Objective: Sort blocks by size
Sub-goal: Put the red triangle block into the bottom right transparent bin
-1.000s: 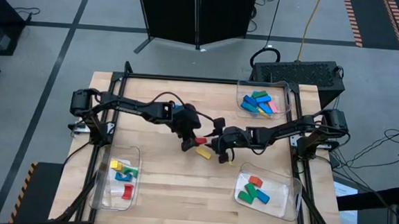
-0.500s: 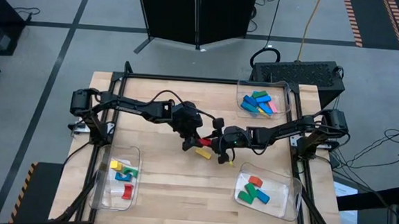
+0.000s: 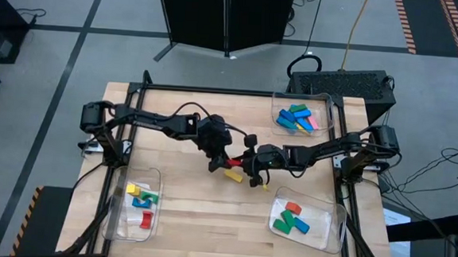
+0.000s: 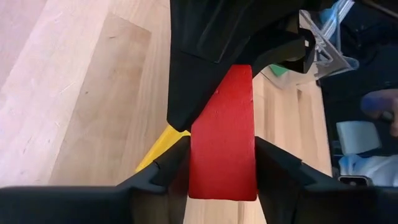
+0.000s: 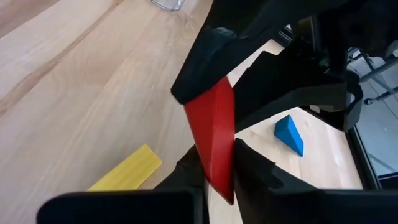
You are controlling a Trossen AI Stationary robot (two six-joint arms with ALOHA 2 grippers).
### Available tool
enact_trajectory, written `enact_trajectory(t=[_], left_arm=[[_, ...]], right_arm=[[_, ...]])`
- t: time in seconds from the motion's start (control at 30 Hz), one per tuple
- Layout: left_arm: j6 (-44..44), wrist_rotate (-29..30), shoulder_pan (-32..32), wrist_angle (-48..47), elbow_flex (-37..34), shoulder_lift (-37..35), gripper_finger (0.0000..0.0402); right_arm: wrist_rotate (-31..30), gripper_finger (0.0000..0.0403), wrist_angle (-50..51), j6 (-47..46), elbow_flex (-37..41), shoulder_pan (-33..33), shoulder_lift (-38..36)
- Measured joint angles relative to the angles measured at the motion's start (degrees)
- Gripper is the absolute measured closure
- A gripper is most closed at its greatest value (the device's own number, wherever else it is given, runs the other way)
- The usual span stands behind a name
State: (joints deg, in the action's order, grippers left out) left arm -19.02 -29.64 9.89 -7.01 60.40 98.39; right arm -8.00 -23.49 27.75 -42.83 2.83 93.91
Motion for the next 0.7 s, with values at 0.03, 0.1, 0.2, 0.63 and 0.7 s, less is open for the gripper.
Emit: enact_trajectory(t=[0.03, 0.1, 0.2, 0.63, 0.7], left_arm=[[0.06, -0.79, 0.37, -0.15, 0.02, 0.0, 0.0244], [0.17, -1.41, 0.96, -0.82, 0.04, 0.0, 0.0232], [0.99, -1.36, 2.0, -2.82, 0.04, -0.63, 0.0214], [4.89, 0.55, 5.48, -9.06, 0.0, -4.26, 0.0189], [5.89, 0.59, 5.59, -9.45, 0.0, -4.99, 0.0189]], right_arm=[[-0.02, 0.0363, 0.0, -0.21, 0.0, 0.0, 0.0], [-0.12, 0.0365, 0.03, -0.46, 0.0, 0.0, 0.0], [-2.86, 0.0365, 0.03, -0.45, 0.0, 0.23, 0.0], [-6.26, 0.0367, 1.26, -2.23, -0.02, 0.32, -0.59], [-7.18, 0.0368, 2.02, -2.24, -0.06, 0.35, -1.34]])
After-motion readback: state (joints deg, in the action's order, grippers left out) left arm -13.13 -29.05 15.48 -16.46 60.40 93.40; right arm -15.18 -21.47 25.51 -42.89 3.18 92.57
